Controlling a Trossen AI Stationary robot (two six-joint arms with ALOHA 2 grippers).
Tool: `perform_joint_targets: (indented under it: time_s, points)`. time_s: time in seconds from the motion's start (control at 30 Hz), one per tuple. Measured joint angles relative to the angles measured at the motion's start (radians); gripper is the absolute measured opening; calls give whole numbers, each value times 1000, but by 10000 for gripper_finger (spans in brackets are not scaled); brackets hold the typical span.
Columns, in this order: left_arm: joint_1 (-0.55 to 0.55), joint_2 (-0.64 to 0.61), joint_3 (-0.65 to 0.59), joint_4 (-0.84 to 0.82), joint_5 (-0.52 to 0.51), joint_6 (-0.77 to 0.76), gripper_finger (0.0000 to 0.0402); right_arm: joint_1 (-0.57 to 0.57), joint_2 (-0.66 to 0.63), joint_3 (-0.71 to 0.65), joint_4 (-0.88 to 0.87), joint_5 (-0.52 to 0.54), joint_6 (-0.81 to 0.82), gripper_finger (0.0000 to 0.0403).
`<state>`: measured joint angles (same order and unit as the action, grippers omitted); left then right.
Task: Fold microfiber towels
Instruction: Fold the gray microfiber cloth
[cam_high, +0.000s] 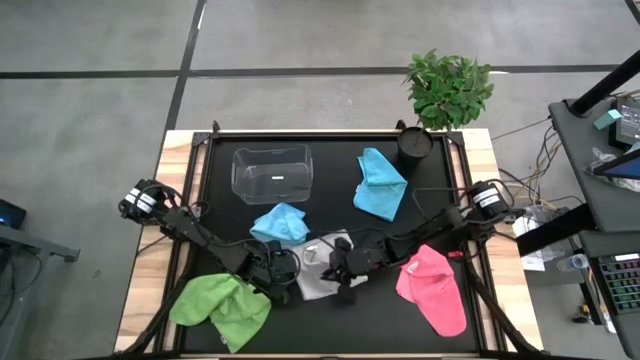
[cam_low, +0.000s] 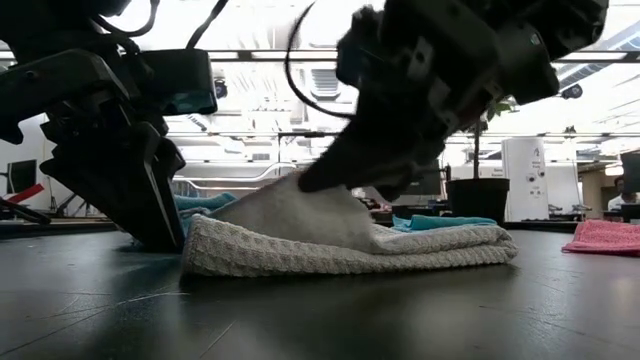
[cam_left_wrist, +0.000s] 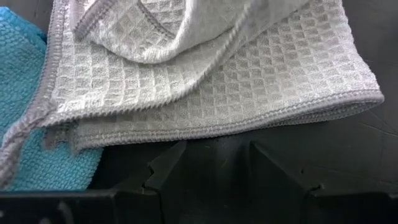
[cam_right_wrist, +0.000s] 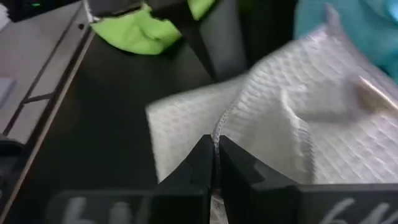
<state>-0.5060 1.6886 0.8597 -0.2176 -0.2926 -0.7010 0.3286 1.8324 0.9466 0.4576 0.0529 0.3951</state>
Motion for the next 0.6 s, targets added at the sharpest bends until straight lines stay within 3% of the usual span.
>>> perform_joint_targets:
  time_s: [0.3, 0.6]
  points:
    - [0, 0, -1, 0, 0, 0, 157, 19, 106, 129, -6, -10, -46, 9]
    - [-1, 0, -2, 0, 0, 0, 157, 21, 248, 296, -49, -106, -66, 9]
